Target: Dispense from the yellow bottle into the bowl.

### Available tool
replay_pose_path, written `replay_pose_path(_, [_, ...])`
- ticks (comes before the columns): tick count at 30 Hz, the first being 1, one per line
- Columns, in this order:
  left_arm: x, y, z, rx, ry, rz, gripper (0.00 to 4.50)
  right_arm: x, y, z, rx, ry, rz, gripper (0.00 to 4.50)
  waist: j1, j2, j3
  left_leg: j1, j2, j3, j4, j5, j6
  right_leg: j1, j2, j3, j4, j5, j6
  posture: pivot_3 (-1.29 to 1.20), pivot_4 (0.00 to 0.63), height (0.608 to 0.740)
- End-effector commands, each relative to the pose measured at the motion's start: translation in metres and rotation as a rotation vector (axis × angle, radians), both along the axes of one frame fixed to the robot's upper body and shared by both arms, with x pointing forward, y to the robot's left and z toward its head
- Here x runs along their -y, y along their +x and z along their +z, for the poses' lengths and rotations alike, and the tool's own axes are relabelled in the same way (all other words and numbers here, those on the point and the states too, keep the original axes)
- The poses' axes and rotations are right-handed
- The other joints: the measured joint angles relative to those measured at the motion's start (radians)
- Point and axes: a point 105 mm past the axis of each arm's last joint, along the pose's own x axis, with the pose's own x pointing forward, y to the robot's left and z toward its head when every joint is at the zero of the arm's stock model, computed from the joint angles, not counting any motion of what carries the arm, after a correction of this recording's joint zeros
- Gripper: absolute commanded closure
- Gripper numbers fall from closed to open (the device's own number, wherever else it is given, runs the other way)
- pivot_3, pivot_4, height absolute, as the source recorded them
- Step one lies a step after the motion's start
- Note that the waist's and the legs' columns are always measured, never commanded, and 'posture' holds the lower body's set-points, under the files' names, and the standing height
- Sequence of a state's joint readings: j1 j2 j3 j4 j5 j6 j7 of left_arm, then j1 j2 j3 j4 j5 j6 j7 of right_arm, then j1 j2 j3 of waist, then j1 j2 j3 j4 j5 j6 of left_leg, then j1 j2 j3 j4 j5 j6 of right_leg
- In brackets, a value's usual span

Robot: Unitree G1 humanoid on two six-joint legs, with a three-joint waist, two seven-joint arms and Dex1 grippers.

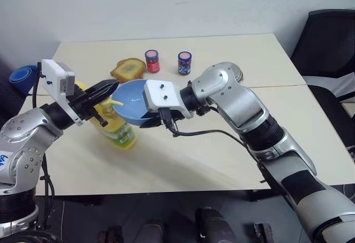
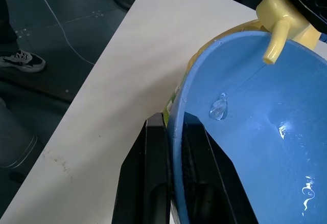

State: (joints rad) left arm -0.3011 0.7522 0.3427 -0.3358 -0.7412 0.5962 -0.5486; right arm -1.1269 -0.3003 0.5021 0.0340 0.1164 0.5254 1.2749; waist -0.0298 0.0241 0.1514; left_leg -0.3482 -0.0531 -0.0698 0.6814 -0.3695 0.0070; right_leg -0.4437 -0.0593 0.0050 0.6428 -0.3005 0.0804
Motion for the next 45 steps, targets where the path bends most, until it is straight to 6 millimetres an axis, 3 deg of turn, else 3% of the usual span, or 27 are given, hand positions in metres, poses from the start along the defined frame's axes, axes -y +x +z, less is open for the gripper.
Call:
replay_pose_path(1, [-0.006,0.008,-0.037,-0.185,-0.106,0.018,4.47,-0.007,-0.009,0.014,0.034,0.074,0.044,4.5,0.001,0.0,0.0,0.0,0.0,0.0,0.0,0.0,0.0,0.0,0.0,0.0,0.0,0.0,0.0,0.0,0.15,0.74])
replay_pose_path(7, [-0.019,-0.006,0.026,0.036,-0.223,-0.061,4.47,0.023,0.006,0.009,0.042,0.081,-0.034,4.5,0.002,-0.006,0.004,-0.004,0.0,-0.001,0.001,0.0,0.0,-0.001,0.0,-0.001,0.0,0.0,0.0,0.0,0.15,0.74])
replay_pose_path(10, [-0.017,-0.034,0.054,0.161,-0.302,-0.227,4.47,0.046,0.019,0.01,0.069,0.086,-0.1,4.5,0.002,-0.016,0.01,-0.006,0.0,-0.002,0.001,0.0,0.0,-0.003,0.0,-0.002,0.0,0.0,0.0,0.0,0.15,0.74])
replay_pose_path(12, [-0.025,-0.043,0.063,0.174,-0.336,-0.25,4.47,0.066,0.031,0.009,0.084,0.107,-0.181,4.5,0.002,-0.018,0.011,-0.008,0.0,-0.002,0.001,0.0,0.0,-0.003,0.0,-0.003,-0.002,0.0,0.0,0.0,0.15,0.74])
replay_pose_path(17, [-0.026,-0.07,0.016,-0.07,-0.126,-0.306,4.47,0.144,0.06,-0.037,0.122,0.013,-0.366,4.5,0.0,-0.017,0.011,-0.007,0.0,-0.002,-0.001,-0.002,0.002,-0.002,-0.001,-0.003,-0.007,0.0,0.0,0.0,0.15,0.74])
replay_pose_path(18, [-0.028,-0.075,0.009,-0.098,-0.114,-0.294,4.29,0.157,0.066,-0.043,0.121,0.046,-0.408,4.5,0.001,-0.016,0.012,-0.007,-0.001,-0.001,-0.002,-0.002,0.003,-0.002,-0.001,-0.003,-0.007,0.0,0.0,0.0,0.15,0.74])
replay_pose_path(20, [-0.03,-0.083,-0.002,-0.131,-0.084,-0.263,3.87,0.177,0.074,-0.057,0.115,0.063,-0.47,4.5,-0.001,-0.018,0.014,-0.008,-0.001,0.0,-0.001,-0.002,0.004,-0.002,-0.001,-0.002,-0.009,0.0,0.0,0.0,0.15,0.74])
replay_pose_path(23, [-0.031,-0.097,-0.037,-0.243,-0.019,-0.237,2.94,0.215,0.079,-0.1,0.098,0.01,-0.54,4.5,-0.001,-0.018,0.016,-0.006,0.0,0.001,0.0,-0.001,0.002,-0.002,-0.001,-0.001,-0.01,0.0,0.0,0.0,0.15,0.74])
replay_pose_path(28, [-0.03,-0.1,-0.08,-0.291,0.065,-0.185,1.37,0.249,0.079,-0.139,0.028,-0.004,-0.644,4.5,0.002,-0.017,0.016,-0.005,0.0,0.002,0.0,-0.001,0.002,-0.001,-0.001,-0.001,-0.009,0.0,0.0,0.0,0.15,0.74])
replay_pose_path(29, [-0.029,-0.102,-0.089,-0.312,0.082,-0.19,1.09,0.251,0.077,-0.142,0.021,0.006,-0.642,4.5,0.003,-0.017,0.016,-0.004,0.0,0.002,0.0,-0.001,0.002,0.0,-0.001,0.0,-0.009,0.0,0.0,0.0,0.15,0.74])
replay_pose_path(32, [-0.033,-0.095,-0.103,-0.264,0.092,-0.134,0.11,0.254,0.073,-0.142,-0.048,0.096,-0.655,3.57,0.005,-0.018,0.016,-0.004,0.0,0.002,0.0,-0.001,0.002,0.001,-0.001,-0.001,-0.009,0.0,0.0,0.0,0.15,0.74])
replay_pose_path(33, [-0.034,-0.093,-0.104,-0.241,0.094,-0.123,0.0,0.254,0.069,-0.141,-0.072,0.127,-0.642,3.25,0.006,-0.018,0.016,-0.004,0.0,0.002,0.0,-0.001,0.002,0.001,-0.001,-0.001,-0.009,0.0,0.0,0.0,0.15,0.74])
replay_pose_path(39, [-0.04,-0.094,-0.121,-0.229,0.159,-0.123,0.0,0.255,0.051,-0.1,0.026,0.41,-0.578,1.16,0.005,-0.018,0.016,-0.005,0.001,0.002,0.0,-0.001,0.002,0.001,-0.001,-0.001,-0.009,0.0,0.0,0.0,0.15,0.74])
replay_pose_path(42, [-0.053,-0.09,-0.129,-0.192,0.192,-0.052,0.0,0.26,0.029,-0.082,0.048,0.497,-0.557,0.13,0.006,-0.017,0.016,-0.004,0.001,0.001,0.0,-0.001,0.002,0.001,0.0,-0.001,-0.009,0.0,0.0,0.0,0.15,0.74])
replay_pose_path(45, [-0.064,-0.097,-0.143,-0.211,0.249,-0.016,0.0,0.259,-0.015,-0.082,-0.014,0.533,-0.547,0.06,0.023,-0.017,0.016,-0.005,0.001,0.001,0.0,-0.001,0.003,0.001,0.0,-0.002,-0.01,0.0,0.0,0.0,0.15,0.74])
